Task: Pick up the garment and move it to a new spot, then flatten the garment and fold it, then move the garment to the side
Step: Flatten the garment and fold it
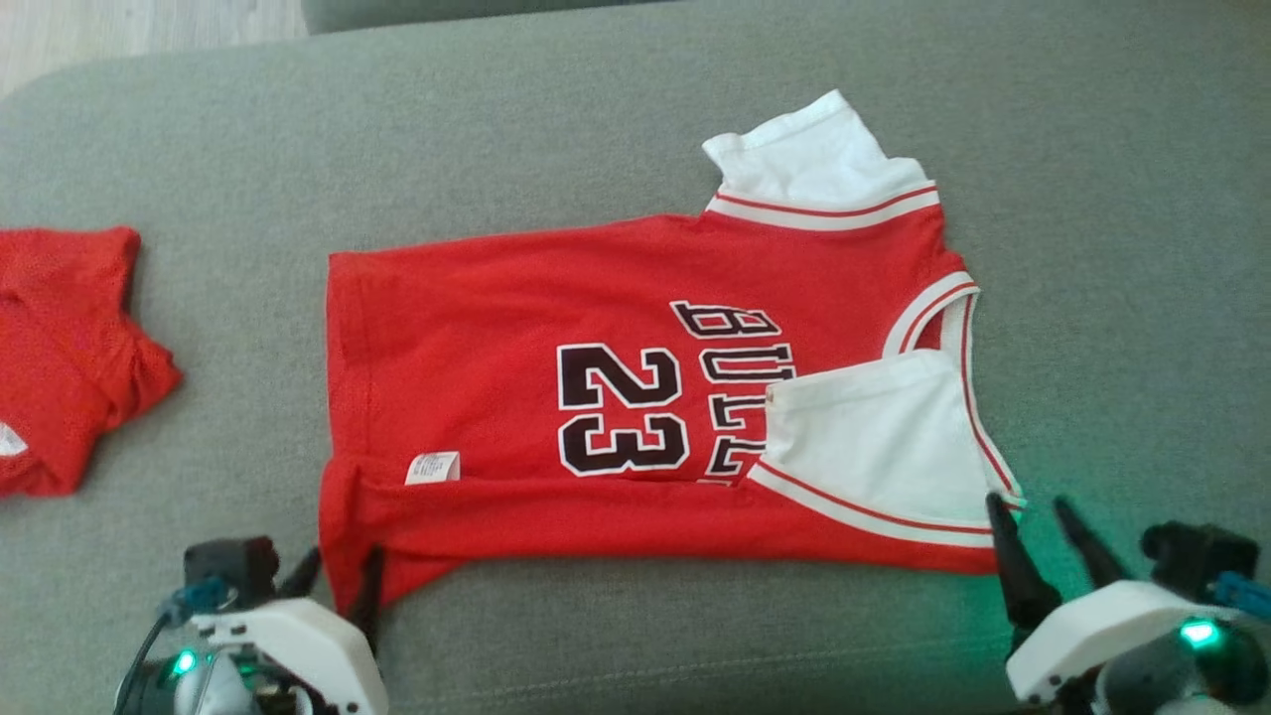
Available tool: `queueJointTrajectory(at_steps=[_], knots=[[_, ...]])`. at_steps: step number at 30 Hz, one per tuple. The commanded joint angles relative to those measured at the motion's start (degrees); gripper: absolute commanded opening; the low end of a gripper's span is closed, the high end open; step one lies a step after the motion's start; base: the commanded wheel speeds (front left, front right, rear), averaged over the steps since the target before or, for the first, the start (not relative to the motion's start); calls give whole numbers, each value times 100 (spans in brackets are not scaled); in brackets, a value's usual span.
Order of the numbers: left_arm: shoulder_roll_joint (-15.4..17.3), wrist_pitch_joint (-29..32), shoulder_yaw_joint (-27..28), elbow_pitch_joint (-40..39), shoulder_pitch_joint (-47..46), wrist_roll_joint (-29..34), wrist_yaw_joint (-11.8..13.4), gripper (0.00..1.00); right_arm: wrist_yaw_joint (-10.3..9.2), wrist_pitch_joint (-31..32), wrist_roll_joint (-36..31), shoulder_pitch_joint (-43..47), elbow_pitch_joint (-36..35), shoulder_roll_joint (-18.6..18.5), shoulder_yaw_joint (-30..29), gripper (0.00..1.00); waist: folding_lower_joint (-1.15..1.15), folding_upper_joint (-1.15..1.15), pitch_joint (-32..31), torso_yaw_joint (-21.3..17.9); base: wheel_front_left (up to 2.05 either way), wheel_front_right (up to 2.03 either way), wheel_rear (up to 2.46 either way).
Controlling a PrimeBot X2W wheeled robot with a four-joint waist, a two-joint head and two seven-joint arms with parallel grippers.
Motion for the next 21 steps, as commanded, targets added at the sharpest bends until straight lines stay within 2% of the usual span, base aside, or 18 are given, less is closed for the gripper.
queueJointTrajectory(at_steps=[1, 5, 8, 14, 21], knots=[[37, -92, 249, -258, -118, -15, 71, 100, -4, -121, -134, -137, -299, -65, 71, 100, 0, 0, -36, -23, 0, 0, 0], [-122, -619, 321, -539, -83, 120, 313, 100, -4, -517, -522, -300, -724, -70, 95, 100, 0, 0, -124, -14, 0, 0, 0], [-243, -1239, 400, -769, -176, 294, 512, 100, -4, -714, -741, -434, -1057, -122, 185, 100, 0, 0, -188, 15, 0, 0, 0], [-310, -2004, 264, -1116, -430, 643, 588, 100, -4, -786, -872, -662, -1541, -216, 309, 100, 0, 0, -310, 64, 0, 0, 0], [-222, -2214, 191, -1100, -620, 847, 616, 100, -4, -630, -850, -777, -1678, -285, 452, 100, 0, 0, -334, 65, 0, 0, 0]])
